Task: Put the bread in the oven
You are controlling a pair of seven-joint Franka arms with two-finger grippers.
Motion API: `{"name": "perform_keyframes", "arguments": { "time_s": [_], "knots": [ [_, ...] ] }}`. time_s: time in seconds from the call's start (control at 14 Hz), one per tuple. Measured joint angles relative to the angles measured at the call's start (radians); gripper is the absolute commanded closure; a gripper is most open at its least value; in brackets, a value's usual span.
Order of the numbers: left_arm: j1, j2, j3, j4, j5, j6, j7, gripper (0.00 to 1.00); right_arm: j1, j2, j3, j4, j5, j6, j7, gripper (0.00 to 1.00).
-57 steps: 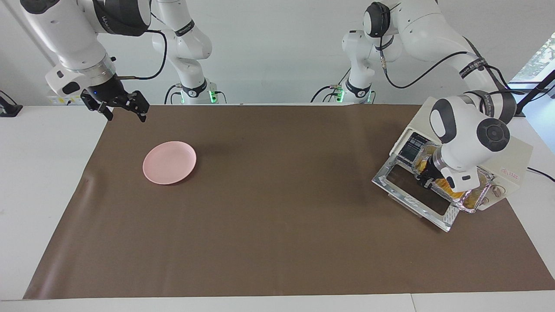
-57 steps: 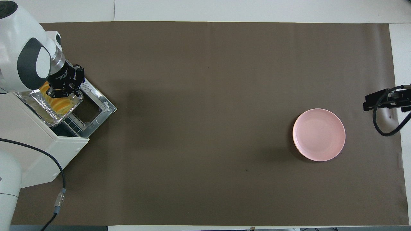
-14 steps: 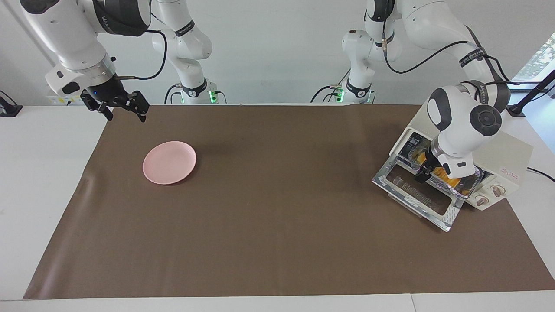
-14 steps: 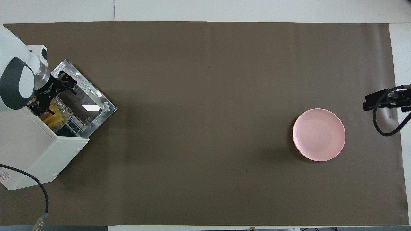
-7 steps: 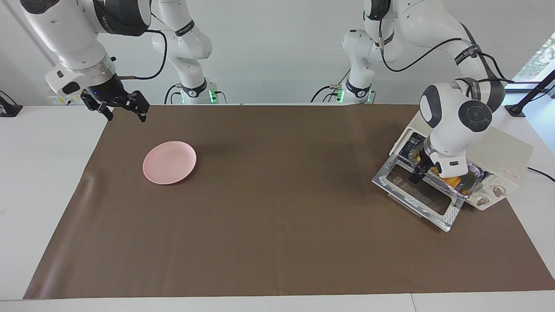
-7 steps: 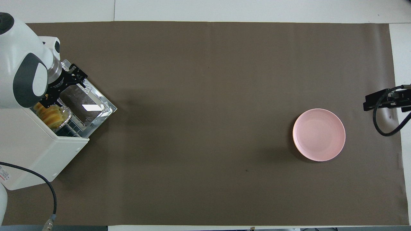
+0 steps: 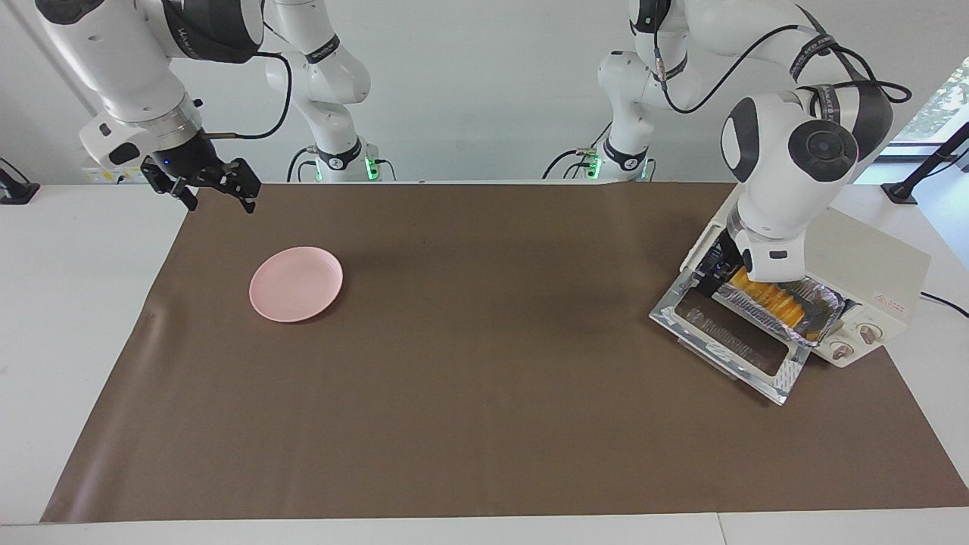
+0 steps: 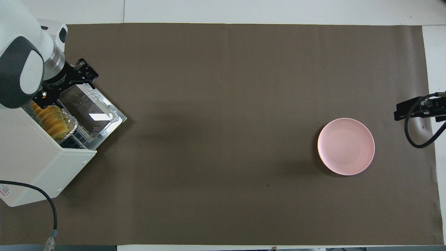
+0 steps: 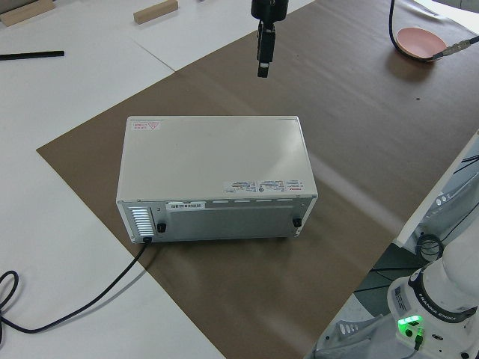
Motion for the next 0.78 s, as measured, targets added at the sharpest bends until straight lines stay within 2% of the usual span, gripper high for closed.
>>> {"name": "perform_keyframes", "arguments": {
  "time_s": [0.36,0.57,0.64,0.78],
  "knots": [
    [0.002,-0.149,-0.010,0.003,-0.001,-0.156,0.234,0.00,0.000,0.000,0.000,0.000,0.000,0.000,0.000,0.00],
    [0.022,-0.193,-0.016,-0.012,-0.001,-0.165,0.389,0.00,0.000,0.000,0.000,0.000,0.000,0.000,0.000,0.00],
    [0.110,-0.203,-0.079,-0.013,-0.003,-0.169,0.482,0.00,0.000,0.000,0.000,0.000,0.000,0.000,0.000,0.00],
    [0.261,-0.224,-0.237,-0.030,-0.003,-0.184,0.530,0.00,0.000,0.000,0.000,0.000,0.000,0.000,0.000,0.00]
  ]
}}
